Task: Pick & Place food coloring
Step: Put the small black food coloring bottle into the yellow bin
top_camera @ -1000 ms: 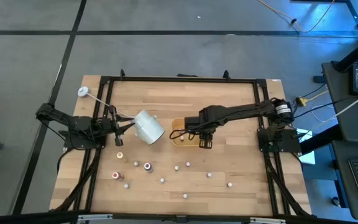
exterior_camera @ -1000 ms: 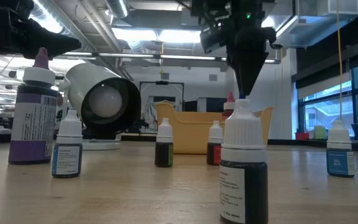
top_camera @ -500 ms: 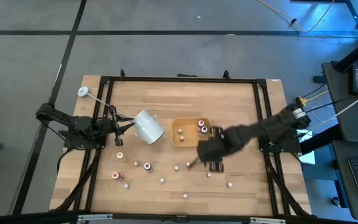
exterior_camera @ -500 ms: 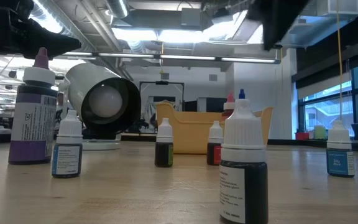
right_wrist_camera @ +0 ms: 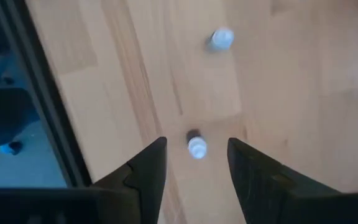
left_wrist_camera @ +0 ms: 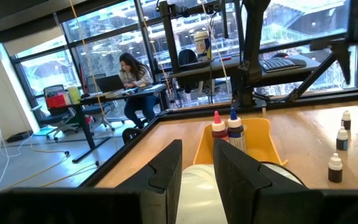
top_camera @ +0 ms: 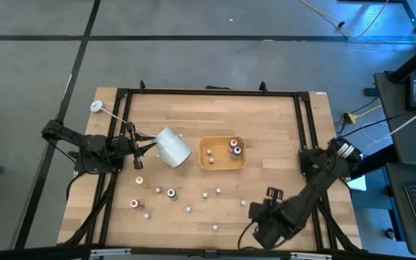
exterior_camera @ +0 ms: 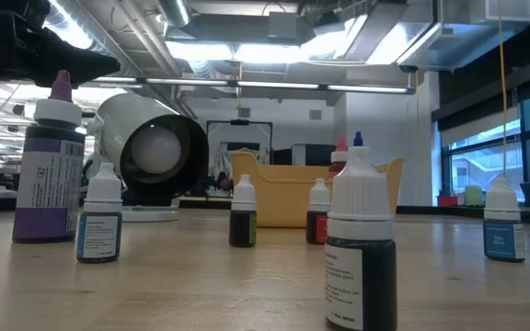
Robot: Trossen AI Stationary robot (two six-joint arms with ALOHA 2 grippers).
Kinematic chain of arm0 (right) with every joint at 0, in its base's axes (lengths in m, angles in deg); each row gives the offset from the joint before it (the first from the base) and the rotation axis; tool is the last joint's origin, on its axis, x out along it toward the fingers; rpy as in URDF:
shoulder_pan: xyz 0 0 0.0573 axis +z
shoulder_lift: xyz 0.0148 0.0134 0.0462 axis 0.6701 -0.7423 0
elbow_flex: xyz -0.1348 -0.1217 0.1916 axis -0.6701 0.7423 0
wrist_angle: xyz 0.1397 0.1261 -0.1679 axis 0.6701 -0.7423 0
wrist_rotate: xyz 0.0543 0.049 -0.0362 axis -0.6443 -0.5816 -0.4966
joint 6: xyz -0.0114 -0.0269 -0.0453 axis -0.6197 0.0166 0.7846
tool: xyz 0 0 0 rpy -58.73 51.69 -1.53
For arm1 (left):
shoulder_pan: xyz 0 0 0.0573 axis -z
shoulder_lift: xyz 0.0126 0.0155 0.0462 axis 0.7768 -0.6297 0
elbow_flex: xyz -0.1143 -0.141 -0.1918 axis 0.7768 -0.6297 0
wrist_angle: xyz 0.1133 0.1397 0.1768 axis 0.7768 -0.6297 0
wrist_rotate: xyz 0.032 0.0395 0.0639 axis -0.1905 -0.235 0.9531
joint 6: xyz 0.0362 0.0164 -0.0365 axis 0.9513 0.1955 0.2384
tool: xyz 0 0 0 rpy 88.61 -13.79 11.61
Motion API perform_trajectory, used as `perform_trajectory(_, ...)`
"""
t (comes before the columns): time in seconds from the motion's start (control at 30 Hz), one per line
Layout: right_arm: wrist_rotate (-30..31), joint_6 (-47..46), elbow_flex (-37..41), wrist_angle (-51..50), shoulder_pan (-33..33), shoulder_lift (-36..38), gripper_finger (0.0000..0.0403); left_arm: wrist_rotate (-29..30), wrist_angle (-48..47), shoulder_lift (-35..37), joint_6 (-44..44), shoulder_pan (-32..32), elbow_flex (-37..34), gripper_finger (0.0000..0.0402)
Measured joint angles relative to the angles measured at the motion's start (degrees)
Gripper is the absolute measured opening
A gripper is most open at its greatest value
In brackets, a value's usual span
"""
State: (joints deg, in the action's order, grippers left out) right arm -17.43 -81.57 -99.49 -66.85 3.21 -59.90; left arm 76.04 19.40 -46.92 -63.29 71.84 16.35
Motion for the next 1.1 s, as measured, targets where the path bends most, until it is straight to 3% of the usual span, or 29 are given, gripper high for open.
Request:
perform_trajectory(0.4,-2.4,-4.6,0.0,-1.2,2.2,-6.4,0.0171,0.5,0.0,0.0,0.0,0.0,0.0,0.0088)
perform_trajectory(0.93,-3.0,-4.6,0.1,-7.1,2.6,-6.4,0.0171,0.5,0.0,0.0,0.0,0.0,0.0,0.0088)
perform_trajectory(1.1,-3.1,-4.6,5.0,-1.5,3.0,-4.3,0.0171,0.5,0.0,0.0,0.0,0.0,0.0,0.0088)
